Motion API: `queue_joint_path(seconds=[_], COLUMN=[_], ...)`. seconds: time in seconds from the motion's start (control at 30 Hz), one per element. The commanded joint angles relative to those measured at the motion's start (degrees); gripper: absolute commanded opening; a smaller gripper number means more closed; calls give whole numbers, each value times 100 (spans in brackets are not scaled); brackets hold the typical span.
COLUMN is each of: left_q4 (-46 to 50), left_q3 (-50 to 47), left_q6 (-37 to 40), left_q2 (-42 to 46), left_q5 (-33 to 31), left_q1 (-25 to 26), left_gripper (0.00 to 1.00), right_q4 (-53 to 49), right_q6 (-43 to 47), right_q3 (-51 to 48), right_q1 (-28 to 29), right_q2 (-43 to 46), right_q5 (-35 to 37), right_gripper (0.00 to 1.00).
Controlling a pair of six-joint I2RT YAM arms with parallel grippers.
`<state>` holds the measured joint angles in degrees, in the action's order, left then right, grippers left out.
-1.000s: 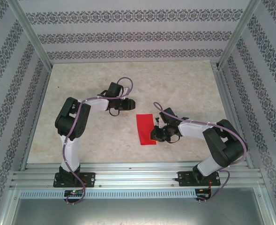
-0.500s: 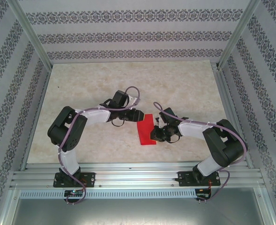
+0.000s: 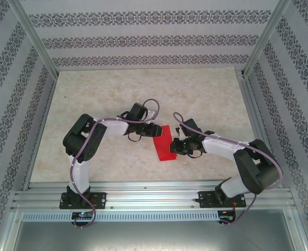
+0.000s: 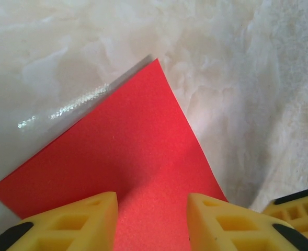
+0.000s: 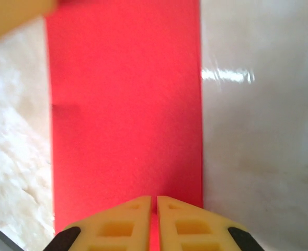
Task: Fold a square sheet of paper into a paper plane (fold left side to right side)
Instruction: Move the square sheet of paper to the center of the table.
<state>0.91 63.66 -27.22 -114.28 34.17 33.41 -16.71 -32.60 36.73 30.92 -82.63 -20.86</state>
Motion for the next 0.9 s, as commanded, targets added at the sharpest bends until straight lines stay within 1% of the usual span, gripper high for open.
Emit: queue_joint_path(seconds=[0.0,0.07,0.17,0.4,0.57,0.73,0.87], left_q4=[99,126,125,142,181,247,304], left_q3=[-264,-272,-262,-238,-229,-204,-173], left_q6=[129,132,147,159,164,169,200], left_q2=[-139,-147,-180,-279,-297,-336,-372], left_q5=[-261,-286,-297,-332,-381,-431,-476], left_q1=[25,36,39,37,35,29,30], left_gripper=[41,41,41,41,41,41,41], right_q4=[253,518,892,1309,1241,1052,908], right_q6=[304,346,451,811,958,950,886], right_q3=[-16,-34,28,401,572,511,396], right_q1=[199,403,724,1133,1318,1348,1372], right_q2=[421,477,337,-483,-896,-1035,-1088], right_q5=[254,210,220,254,282,440,352], right_gripper=[12,12,12,12,12,12,11])
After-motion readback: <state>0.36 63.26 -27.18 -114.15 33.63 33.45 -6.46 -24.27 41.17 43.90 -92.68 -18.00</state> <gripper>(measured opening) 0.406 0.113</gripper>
